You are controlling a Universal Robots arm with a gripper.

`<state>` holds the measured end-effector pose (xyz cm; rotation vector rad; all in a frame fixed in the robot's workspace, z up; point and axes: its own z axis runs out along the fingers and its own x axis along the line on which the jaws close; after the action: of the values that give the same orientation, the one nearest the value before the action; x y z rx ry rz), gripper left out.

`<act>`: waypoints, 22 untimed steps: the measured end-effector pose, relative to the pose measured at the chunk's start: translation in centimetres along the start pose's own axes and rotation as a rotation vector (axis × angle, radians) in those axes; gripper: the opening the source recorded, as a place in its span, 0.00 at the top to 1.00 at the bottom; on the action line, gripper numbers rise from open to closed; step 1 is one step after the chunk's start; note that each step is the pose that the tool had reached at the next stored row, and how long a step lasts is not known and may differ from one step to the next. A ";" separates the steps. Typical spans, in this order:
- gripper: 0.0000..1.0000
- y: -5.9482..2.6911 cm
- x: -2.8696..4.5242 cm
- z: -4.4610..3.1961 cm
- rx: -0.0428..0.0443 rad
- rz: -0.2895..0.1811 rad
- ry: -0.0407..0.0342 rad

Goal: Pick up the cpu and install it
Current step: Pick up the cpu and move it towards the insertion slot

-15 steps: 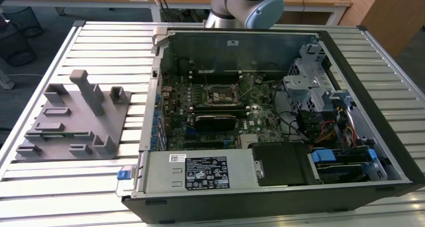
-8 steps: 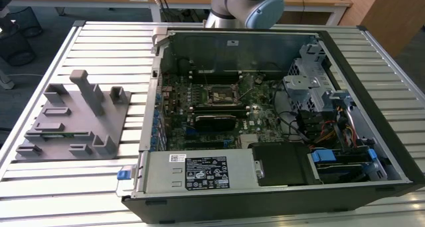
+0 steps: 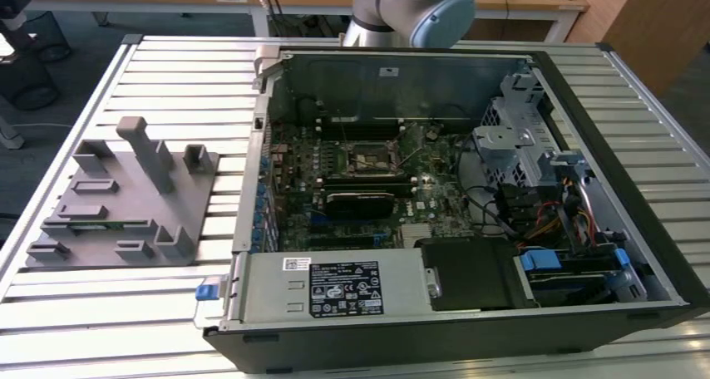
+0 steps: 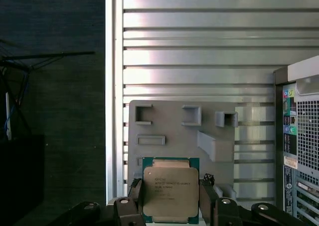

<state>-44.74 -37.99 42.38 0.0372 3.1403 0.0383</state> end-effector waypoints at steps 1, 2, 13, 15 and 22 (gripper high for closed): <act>0.46 0.00 -0.12 0.00 0.0000 0.000 0.0000; 0.46 0.01 -0.25 0.00 0.0001 0.000 0.0001; 0.46 0.05 -2.01 0.00 0.0000 0.000 0.0000; 0.46 0.05 -2.30 0.00 0.0000 0.000 0.0000; 0.46 0.08 -3.26 0.01 0.0000 0.000 0.0000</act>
<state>-41.48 -37.99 42.38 0.0372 3.1403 0.0383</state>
